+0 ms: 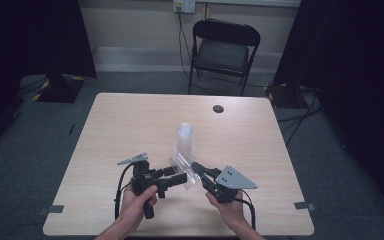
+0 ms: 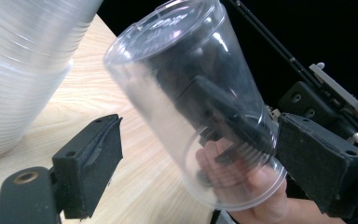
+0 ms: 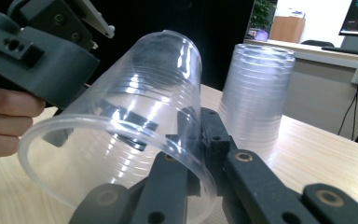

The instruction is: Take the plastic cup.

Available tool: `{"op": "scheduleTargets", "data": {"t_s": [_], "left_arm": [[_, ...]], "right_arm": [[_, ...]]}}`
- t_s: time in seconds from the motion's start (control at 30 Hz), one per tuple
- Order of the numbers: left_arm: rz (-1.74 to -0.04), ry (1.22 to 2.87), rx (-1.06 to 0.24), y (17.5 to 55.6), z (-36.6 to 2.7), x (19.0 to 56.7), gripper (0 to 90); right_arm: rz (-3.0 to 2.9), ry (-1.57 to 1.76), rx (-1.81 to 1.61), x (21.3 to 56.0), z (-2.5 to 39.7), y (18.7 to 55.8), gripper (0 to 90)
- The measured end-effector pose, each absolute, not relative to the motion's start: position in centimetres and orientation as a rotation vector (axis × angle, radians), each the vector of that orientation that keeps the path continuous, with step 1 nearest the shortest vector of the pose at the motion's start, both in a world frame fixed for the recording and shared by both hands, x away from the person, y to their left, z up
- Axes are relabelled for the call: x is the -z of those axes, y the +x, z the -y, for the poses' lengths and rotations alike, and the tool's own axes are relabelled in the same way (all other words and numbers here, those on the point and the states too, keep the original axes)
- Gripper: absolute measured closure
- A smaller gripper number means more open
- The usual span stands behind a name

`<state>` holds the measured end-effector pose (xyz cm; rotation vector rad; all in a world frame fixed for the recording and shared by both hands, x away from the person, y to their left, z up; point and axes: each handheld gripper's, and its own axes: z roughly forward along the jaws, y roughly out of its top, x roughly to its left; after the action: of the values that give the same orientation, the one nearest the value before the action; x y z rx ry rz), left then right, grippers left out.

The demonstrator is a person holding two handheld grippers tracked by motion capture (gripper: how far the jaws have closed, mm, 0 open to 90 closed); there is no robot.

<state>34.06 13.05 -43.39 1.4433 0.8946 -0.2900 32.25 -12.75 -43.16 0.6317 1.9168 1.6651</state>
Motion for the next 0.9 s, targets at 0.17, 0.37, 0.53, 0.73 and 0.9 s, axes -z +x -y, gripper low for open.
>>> {"op": "scheduleTargets", "data": {"t_s": [0.17,0.37,0.53,0.73,0.9], "left_arm": [[-0.874,1.511,0.209,34.1,-13.3,43.4,15.1],[-0.873,1.553,0.135,34.2,-13.4,43.6,15.4],[-0.843,1.583,0.075,34.0,-13.5,43.6,15.4],[-0.831,1.65,-0.026,33.8,-13.2,43.7,15.9],[-0.845,1.646,-0.059,33.9,-13.4,43.8,17.9]], "right_arm": [[-1.93,0.659,-1.668,42.9,13.1,32.7,89.3],[-1.951,0.723,-1.684,42.8,13.6,33.1,89.5],[-1.998,0.763,-1.683,42.4,14.2,33.1,89.6],[-2.043,0.816,-1.653,42.0,14.7,33.3,90.0],[-2.068,0.882,-1.643,42.0,15.6,33.6,90.0]]}}
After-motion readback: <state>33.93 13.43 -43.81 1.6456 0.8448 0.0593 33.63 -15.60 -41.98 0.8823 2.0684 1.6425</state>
